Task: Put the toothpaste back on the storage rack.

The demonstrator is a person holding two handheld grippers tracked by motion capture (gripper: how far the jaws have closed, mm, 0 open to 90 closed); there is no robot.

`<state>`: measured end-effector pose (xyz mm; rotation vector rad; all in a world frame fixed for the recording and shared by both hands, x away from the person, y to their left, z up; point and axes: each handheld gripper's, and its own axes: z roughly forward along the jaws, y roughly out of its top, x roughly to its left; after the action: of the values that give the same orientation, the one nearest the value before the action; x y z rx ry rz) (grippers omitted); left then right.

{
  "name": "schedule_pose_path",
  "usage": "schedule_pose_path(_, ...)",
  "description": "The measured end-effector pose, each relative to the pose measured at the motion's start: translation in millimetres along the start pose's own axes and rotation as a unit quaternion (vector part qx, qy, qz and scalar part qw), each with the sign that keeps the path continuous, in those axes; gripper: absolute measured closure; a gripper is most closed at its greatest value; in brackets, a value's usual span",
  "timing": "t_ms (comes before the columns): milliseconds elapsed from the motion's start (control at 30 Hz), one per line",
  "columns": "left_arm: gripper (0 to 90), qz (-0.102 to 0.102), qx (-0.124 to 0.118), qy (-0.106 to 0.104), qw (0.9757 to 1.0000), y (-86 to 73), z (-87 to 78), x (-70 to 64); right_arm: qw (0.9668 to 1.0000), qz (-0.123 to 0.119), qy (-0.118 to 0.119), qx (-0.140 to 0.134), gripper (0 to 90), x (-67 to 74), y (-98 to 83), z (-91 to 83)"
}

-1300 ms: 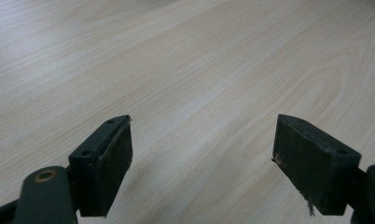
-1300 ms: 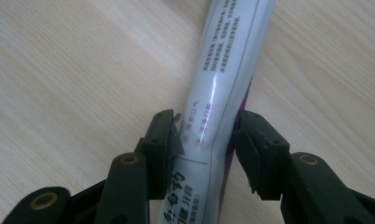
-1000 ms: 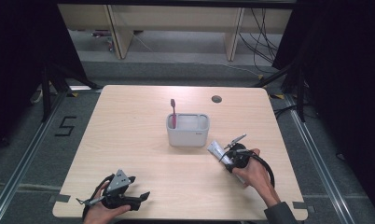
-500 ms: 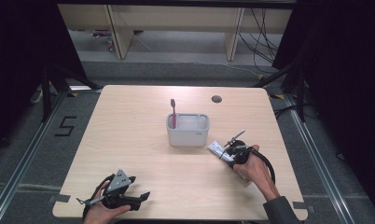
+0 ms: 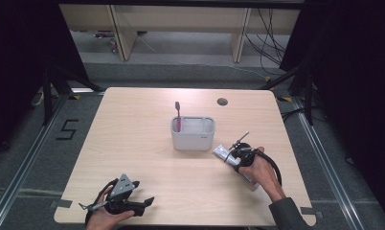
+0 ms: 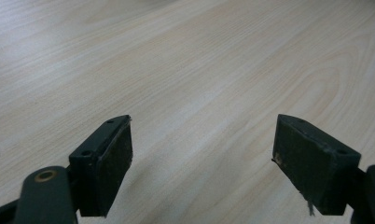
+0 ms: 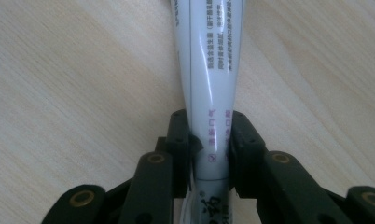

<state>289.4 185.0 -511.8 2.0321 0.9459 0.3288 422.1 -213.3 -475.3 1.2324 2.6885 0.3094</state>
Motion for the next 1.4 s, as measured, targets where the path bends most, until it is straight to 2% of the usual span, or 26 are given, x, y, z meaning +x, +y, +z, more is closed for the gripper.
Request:
schedule_pose_path(167,19.4,-0.001,-0.001,-0.002,1.0000,0.2,-0.3,-0.3,0.9999,-0.010,0.002,0.007,74.5,0.0,2.3,0.2)
schedule_pose_path(233,19.4,-0.001,-0.002,-0.002,1.0000,0.3,-0.3,-0.3,0.9996,-0.027,0.003,0.009,75.0,-1.3,3.2,-0.1)
schedule_pose_path(400,19.5,-0.002,-0.003,-0.002,1.0000,0.1,0.7,-0.4,0.9993,-0.032,0.017,0.006,76.0,-2.9,1.0,-1.5)
schedule_pose_path(500,19.6,-0.001,-0.002,-0.003,1.0000,0.5,-0.2,-0.4,0.9993,-0.026,0.026,0.003,76.3,-5.3,-3.2,-3.6)
schedule_pose_path(567,19.6,-0.001,-0.002,-0.002,1.0000,0.4,0.0,-0.2,0.9994,-0.017,0.027,-0.012,76.4,-7.8,-6.6,-7.7)
schedule_pose_path(600,19.6,0.001,-0.001,0.000,1.0000,0.3,0.0,0.2,0.9991,-0.020,0.032,-0.019,76.4,-11.0,-8.0,-10.3)
schedule_pose_path(633,19.6,-0.002,-0.003,-0.003,1.0000,0.2,0.6,-0.2,0.9992,-0.009,0.034,-0.021,76.5,-11.5,-9.6,-12.5)
schedule_pose_path(667,19.6,-0.002,-0.003,-0.003,1.0000,0.3,0.6,-0.2,0.9992,0.005,0.033,-0.024,76.5,-12.8,-11.7,-18.0)
schedule_pose_path(700,19.6,0.002,0.000,-0.001,1.0000,0.5,0.1,0.2,0.9990,-0.003,0.033,-0.030,76.5,-15.2,-12.4,-20.0)
schedule_pose_path(733,19.6,0.001,0.000,-0.001,1.0000,0.6,0.2,0.2,0.9990,0.009,0.030,-0.033,76.5,-15.6,-13.7,-24.1)
schedule_pose_path(767,19.6,0.001,-0.002,-0.002,1.0000,0.4,0.5,0.3,0.9988,0.011,0.026,-0.040,76.5,-17.3,-14.7,-28.3)
schedule_pose_path(800,19.6,-0.001,-0.005,-0.003,1.0000,0.3,0.9,-0.1,0.9984,0.014,0.033,-0.044,76.5,-18.1,-15.3,-31.3)
schedule_pose_path(900,19.6,-0.001,-0.004,-0.003,1.0000,0.4,0.9,0.1,0.9976,0.017,0.025,-0.062,76.5,-21.2,-15.6,-40.4)
schedule_pose_path(1000,19.6,0.007,0.003,-0.003,1.0000,0.7,-0.3,1.4,0.9961,0.017,0.034,-0.080,76.5,-23.3,-14.4,-48.1)
schedule_pose_path(1033,19.5,-0.001,-0.004,-0.003,1.0000,0.5,0.7,0.3,0.9957,0.022,0.027,-0.086,76.6,-23.1,-13.8,-51.0)
schedule_pose_path(1067,19.5,0.004,0.003,-0.003,1.0000,0.9,-0.2,1.1,0.9953,0.016,0.028,-0.091,76.5,-24.7,-13.2,-53.4)
schedule_pose_path(1133,19.6,0.004,0.003,-0.003,1.0000,1.0,-0.2,1.0,0.9931,0.022,0.028,-0.112,76.5,-26.8,-12.0,-58.0)
schedule_pose_path(1167,19.6,0.003,0.000,-0.002,1.0000,0.7,0.1,0.9,0.9916,0.017,0.025,-0.126,76.5,-28.9,-11.4,-60.0)
schedule_pose_path(1200,19.6,0.008,0.006,-0.003,0.9999,1.1,-1.0,1.5,0.9899,0.026,0.027,-0.137,76.6,-30.0,-9.1,-67.7)
schedule_pose_path(1233,19.6,0.006,0.005,-0.003,1.0000,1.1,-0.7,1.4,0.9899,0.026,0.027,-0.137,76.6,-30.0,-9.1,-67.7)
schedule_pose_path(1267,19.6,0.003,0.003,-0.002,1.0000,1.0,-0.3,1.0,0.9886,0.025,0.028,-0.146,76.6,-31.5,-8.4,-69.5)
schedule_pose_path(1300,19.6,0.003,0.002,-0.002,1.0000,1.0,-0.2,1.0,0.9867,0.037,0.030,-0.155,76.6,-30.9,-8.0,-72.5)
schedule_pose_path(1333,19.6,0.003,0.002,-0.002,1.0000,1.0,0.0,1.0,0.9857,0.034,0.031,-0.162,76.6,-32.9,-6.4,-75.0)
schedule_pose_path(1400,19.5,0.004,0.004,-0.003,1.0000,1.0,-0.1,1.1,0.9823,0.039,0.022,-0.182,76.6,-32.8,-3.3,-80.4)
